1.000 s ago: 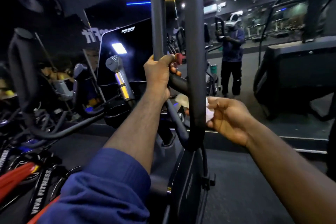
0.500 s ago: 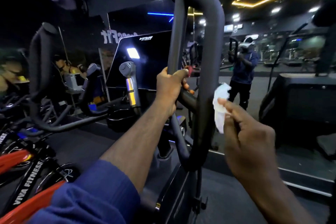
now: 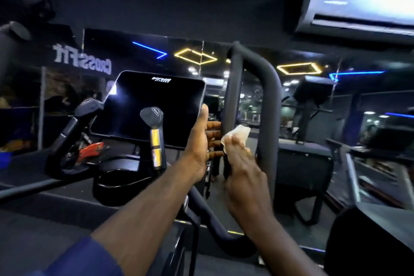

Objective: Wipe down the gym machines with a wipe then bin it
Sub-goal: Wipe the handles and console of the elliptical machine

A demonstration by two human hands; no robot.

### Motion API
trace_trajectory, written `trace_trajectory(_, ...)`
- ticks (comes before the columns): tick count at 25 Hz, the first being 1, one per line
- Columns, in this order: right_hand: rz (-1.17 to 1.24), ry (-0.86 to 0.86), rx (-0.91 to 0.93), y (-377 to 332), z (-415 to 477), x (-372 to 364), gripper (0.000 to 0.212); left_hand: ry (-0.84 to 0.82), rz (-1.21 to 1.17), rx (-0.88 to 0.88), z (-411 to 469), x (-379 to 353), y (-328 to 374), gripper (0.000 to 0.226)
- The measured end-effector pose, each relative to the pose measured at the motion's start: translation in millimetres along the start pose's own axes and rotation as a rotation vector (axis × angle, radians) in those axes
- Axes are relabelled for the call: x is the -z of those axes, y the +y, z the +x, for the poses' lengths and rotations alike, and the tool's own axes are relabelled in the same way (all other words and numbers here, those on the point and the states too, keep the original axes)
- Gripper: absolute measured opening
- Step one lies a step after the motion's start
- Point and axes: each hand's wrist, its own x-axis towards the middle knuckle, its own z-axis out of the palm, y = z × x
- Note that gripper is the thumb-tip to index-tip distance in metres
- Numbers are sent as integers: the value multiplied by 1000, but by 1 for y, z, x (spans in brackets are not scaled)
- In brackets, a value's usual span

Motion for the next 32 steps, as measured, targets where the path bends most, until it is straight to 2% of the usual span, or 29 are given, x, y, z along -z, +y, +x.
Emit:
trace_trajectory(2, 18, -33, 21, -6, 25, -5, 81, 0, -18, -5, 0, -1, 1, 84)
trace_trajectory(4, -64, -101, 71, -10, 45, -5, 73, -27, -42, 17, 4, 8, 4, 88)
trace_trajectory(6, -197, -128, 134, -3, 31, 1, 73, -13, -76, 34, 9, 13, 1, 88)
trace_trajectory(8, -270, -142, 162, 5, -5, 6, 88, -16, -101, 52, 8, 21, -3, 83)
trace_trajectory(10, -240, -194, 159, 8, -19, 11, 92, -13, -133, 74, 10, 27, -10, 83)
trace_trajectory(12, -137, -139, 110, 2, 18, 14, 83, -29, -146, 101, 9, 21, -6, 83)
trace_trajectory(15, -118, -116, 76, -14, 64, 3, 73, -59, -191, 88, 15, 7, 4, 81)
trace_trajectory(20, -125, -119, 102, -3, 42, -3, 66, -24, -199, 35, 36, 11, 3, 80)
trace_trajectory(24, -177, -115, 77, -5, 130, 3, 63, 14, -205, 44, 45, 10, 8, 87)
trace_trajectory(29, -283, -159, 112, -3, 89, 3, 80, 54, -253, 34, 53, 7, 17, 88)
trace_trajectory(32, -258, -97, 78, 1, 133, 1, 83, 20, -225, 23, 56, 2, 27, 81)
